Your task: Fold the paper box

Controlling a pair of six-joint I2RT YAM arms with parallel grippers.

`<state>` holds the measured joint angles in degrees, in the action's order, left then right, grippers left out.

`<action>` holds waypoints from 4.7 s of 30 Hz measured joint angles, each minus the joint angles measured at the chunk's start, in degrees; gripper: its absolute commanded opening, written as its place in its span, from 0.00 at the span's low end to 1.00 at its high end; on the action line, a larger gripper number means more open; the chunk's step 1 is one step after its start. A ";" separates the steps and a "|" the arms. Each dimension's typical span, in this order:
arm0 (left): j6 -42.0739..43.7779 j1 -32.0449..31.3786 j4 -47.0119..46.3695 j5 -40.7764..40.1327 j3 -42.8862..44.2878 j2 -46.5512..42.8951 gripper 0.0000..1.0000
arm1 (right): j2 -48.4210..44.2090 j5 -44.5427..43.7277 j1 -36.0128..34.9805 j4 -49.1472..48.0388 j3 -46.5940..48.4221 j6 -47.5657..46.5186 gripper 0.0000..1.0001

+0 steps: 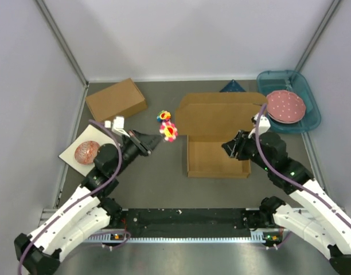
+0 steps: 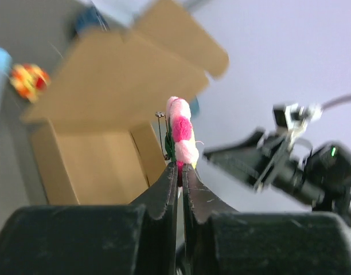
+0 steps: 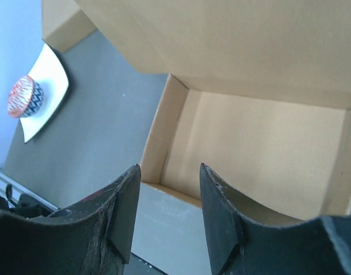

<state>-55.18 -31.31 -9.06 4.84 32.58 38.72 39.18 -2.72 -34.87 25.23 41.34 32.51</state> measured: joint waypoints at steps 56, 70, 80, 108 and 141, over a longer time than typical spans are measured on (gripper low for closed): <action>9.90 -21.66 11.02 -14.78 -14.16 -5.95 0.59 | 13.53 -29.90 0.00 19.32 -2.36 9.40 0.63; 9.16 -21.68 19.47 -19.39 -20.06 -17.94 0.59 | 27.34 -33.09 0.04 5.44 -5.64 8.41 0.35; 9.22 -21.68 20.20 -21.77 -20.96 -18.47 0.59 | 27.30 -29.90 -1.40 -1.01 -9.01 5.05 0.17; 22.12 -21.09 20.83 -50.86 -10.56 -17.70 0.96 | 26.03 -22.86 -16.50 -6.10 -10.93 7.98 0.09; 47.58 12.79 13.60 9.55 -2.58 3.34 0.63 | 21.59 -16.94 -16.76 -8.15 -14.25 6.45 0.10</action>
<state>-7.60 -18.52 4.54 14.39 30.00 42.06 60.77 -19.66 -51.64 17.08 27.09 38.96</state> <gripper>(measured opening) 0.716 0.100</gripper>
